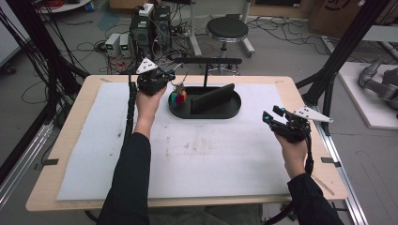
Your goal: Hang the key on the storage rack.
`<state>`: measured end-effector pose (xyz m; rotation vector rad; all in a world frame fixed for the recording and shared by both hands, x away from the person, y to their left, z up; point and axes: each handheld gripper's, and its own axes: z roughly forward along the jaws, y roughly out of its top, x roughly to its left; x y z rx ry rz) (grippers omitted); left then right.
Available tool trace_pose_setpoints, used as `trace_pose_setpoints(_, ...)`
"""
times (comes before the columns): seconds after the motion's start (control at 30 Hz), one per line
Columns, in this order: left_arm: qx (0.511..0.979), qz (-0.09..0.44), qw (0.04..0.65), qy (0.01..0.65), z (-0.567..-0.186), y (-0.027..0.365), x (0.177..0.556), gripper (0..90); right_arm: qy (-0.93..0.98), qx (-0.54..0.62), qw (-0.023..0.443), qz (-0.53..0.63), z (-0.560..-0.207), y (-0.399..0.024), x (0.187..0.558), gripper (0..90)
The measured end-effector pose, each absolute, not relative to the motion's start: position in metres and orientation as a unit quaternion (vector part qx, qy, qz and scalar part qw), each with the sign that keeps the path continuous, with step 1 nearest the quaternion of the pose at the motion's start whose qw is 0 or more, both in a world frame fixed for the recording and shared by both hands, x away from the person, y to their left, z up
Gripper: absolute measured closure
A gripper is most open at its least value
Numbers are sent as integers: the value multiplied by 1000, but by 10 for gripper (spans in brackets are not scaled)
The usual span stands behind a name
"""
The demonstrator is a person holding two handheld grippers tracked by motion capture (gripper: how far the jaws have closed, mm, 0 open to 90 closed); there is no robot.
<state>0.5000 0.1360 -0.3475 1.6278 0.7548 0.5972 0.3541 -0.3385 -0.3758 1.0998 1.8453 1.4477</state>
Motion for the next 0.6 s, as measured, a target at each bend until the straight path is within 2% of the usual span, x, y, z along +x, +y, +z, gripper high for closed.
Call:
trace_pose_setpoints(0.43,688,278,572,348,-352,128,501,859,687,409,271,536,-376,-337,355,456)
trace_pose_setpoints(0.6,687,285,561,362,-355,127,501,805,688,407,270,536,-376,-337,355,451)
